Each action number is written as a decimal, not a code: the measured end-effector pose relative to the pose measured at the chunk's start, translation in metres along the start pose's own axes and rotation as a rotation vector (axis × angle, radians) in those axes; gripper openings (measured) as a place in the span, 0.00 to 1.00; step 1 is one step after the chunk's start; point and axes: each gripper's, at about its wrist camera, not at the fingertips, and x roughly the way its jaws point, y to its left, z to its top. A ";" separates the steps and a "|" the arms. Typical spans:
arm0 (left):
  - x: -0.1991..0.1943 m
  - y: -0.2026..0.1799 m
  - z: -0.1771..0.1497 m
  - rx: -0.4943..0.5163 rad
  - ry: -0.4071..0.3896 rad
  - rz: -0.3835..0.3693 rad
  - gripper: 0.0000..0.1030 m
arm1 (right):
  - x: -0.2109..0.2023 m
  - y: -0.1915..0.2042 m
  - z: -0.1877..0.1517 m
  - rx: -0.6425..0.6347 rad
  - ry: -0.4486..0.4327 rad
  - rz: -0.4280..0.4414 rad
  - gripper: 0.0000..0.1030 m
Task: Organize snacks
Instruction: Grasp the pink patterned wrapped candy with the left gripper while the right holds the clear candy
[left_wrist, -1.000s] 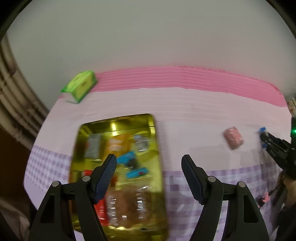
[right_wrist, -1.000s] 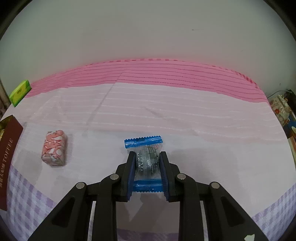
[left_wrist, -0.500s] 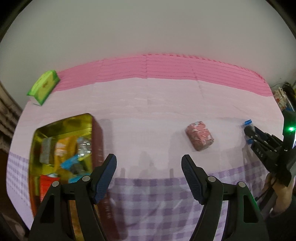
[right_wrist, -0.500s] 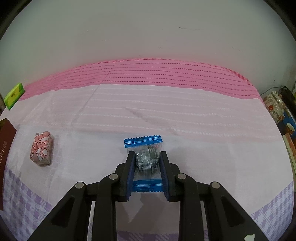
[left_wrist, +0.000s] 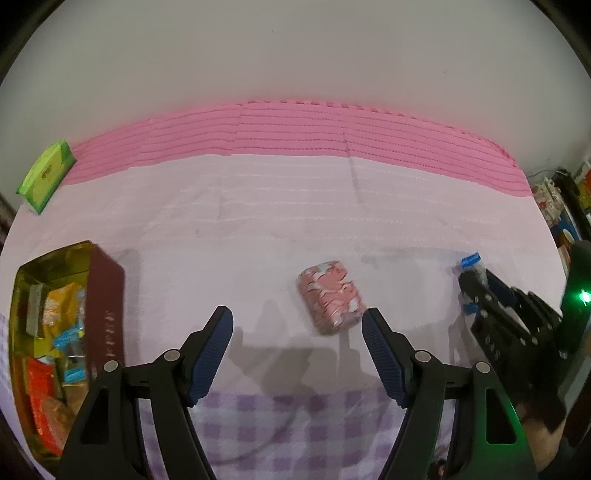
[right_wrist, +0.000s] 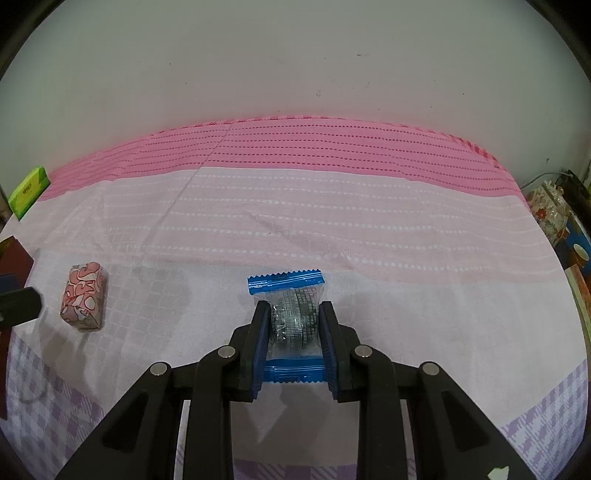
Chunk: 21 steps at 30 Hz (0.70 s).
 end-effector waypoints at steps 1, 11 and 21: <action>0.005 -0.002 0.002 -0.011 0.008 -0.001 0.71 | 0.000 0.000 0.000 0.000 0.000 0.001 0.24; 0.038 -0.011 0.007 -0.048 0.032 0.032 0.69 | 0.000 -0.004 0.000 0.006 0.000 0.011 0.25; 0.047 -0.012 0.004 -0.043 0.038 0.013 0.58 | 0.000 -0.003 0.000 0.007 0.001 0.011 0.26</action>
